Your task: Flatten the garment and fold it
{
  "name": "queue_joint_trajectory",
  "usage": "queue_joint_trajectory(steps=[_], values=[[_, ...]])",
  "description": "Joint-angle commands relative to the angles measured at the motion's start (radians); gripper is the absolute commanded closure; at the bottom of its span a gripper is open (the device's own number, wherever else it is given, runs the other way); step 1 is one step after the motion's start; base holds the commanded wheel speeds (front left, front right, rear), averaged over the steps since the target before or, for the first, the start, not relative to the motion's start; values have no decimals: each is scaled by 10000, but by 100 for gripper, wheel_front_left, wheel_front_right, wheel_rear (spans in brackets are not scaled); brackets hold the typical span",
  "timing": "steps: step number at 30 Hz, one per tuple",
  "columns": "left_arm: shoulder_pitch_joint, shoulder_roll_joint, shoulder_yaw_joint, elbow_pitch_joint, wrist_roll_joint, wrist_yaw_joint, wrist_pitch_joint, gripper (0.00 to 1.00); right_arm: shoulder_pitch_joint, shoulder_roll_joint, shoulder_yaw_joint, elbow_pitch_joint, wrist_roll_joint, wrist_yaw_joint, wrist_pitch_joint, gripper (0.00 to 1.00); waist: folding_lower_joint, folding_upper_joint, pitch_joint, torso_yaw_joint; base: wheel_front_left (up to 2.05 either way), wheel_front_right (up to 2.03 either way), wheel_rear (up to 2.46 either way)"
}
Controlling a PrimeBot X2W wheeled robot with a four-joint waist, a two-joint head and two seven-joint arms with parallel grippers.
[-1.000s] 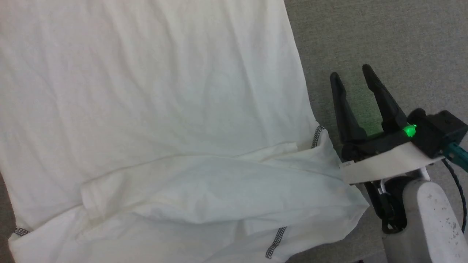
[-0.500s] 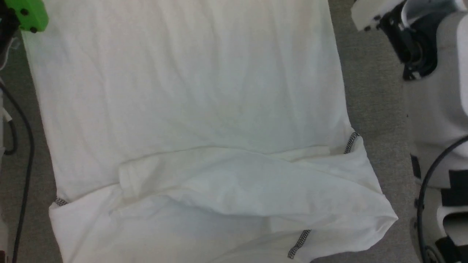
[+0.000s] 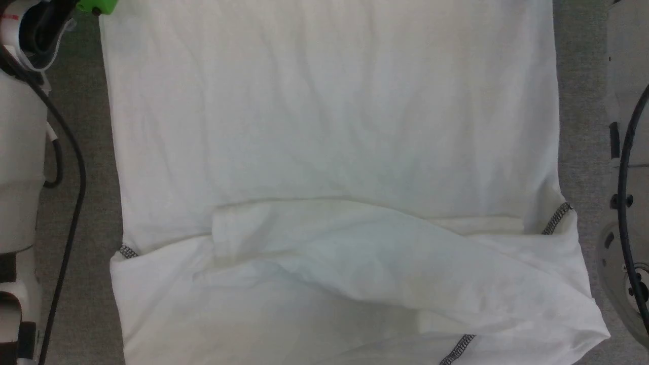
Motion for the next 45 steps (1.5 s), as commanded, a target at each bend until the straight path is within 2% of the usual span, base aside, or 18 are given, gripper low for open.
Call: queue_joint_trajectory(steps=[1, 2, 4, 5, 8, 13, 22, 27, 31, 37, 43, 45], values=[[-205, -41, -32, 90, 42, -85, -105, 100, -126, 1, -32, 118, -175, -15, 243, 0, 0, 0, 223, 197, 0, 0, 0], [-235, -51, -49, 152, 37, -110, -143, 100, -150, 1, -69, 184, -258, -15, 473, 27, 0, 0, 237, 199, 0, 0, 0], [-324, -58, -89, 301, 51, -170, -279, 100, -205, 1, -44, 199, -450, -15, 878, 93, 0, 0, 248, 192, 0, 0, 0], [-373, -52, -96, 347, 72, -191, -373, 100, -224, 1, -28, 134, -524, -15, 927, 100, 0, 0, 248, 181, 0, 0, 0], [-550, 25, -114, 507, 250, -245, -880, 100, -245, 1, 18, -233, -751, -15, 675, 100, 0, 0, 205, 124, 0, 0, 0], [-905, 314, -282, 766, 968, -330, -2335, 100, -308, 1, 215, -837, -939, -15, -806, 100, 0, 0, 117, -19, 0, 0, 0], [-1530, 524, -250, 1499, 2114, 377, -5019, 100, -442, 1, 474, -956, -978, -15, -3040, 100, 0, 0, -235, -208, 0, 0, 0], [-1270, 253, -292, 2152, 2059, 427, -5966, 100, -45, 1, 805, -617, -520, -15, -4006, 100, 0, 0, -877, -192, 0, 0, 0], [-187, -43, -310, 2700, 1735, 363, -6787, 100, 1051, 1, 1522, -408, 211, -15, -5162, 100, 0, 0, -2118, -35, 0, 0, 0], [1817, -338, -465, 2635, 1265, 60, -7516, 100, 3079, -264, 2719, -749, 1071, -15, -6072, 100, 0, 0, -3875, 196, 0, 0, 0], [4316, -393, -710, 1396, 690, -234, -7575, 100, 5451, -1192, 3746, -2110, 2184, -15, -6026, 100, 0, 0, -5284, 445, 0, 0, 0], [5107, -357, -723, 820, 465, -238, -7478, 100, 6127, -1475, 3804, -2633, 2468, -15, -5885, 100, 0, 0, -5564, 486, 0, 0, 0]])
